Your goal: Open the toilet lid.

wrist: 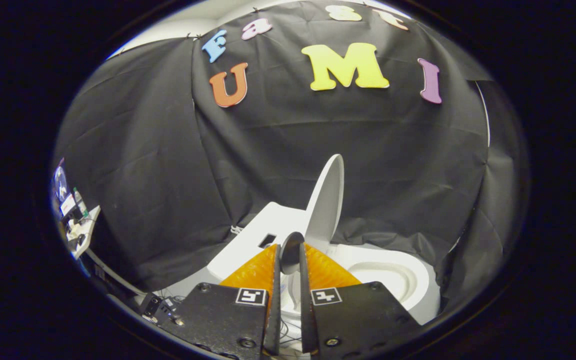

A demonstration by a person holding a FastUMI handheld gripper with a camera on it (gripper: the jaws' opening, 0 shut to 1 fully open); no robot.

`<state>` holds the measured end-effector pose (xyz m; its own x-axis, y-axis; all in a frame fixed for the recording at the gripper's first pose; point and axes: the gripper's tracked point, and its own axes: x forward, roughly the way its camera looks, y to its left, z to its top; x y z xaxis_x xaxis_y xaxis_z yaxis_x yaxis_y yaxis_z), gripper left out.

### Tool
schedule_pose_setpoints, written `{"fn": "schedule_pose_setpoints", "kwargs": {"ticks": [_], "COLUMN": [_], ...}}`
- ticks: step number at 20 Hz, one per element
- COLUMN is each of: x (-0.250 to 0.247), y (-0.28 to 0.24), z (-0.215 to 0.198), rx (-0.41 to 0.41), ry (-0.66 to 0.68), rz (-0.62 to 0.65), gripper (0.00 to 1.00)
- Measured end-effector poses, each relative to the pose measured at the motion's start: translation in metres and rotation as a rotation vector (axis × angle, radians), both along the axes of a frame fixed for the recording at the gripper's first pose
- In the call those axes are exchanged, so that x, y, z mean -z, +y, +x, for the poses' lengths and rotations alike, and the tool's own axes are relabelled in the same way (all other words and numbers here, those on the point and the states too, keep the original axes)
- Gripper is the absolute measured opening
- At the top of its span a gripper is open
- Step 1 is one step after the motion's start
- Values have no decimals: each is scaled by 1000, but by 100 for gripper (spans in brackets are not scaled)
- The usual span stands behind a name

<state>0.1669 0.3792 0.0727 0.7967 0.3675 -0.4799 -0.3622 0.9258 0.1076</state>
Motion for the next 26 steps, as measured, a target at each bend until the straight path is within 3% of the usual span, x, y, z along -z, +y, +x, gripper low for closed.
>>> {"fn": "schedule_pose_setpoints", "kwargs": {"ticks": [23, 26], "x": [14, 27], "y": [78, 82], "z": [1, -8], "rx": [-182, -214], "ry": [-42, 29], "rz": [84, 89], "gripper": [20, 32]}}
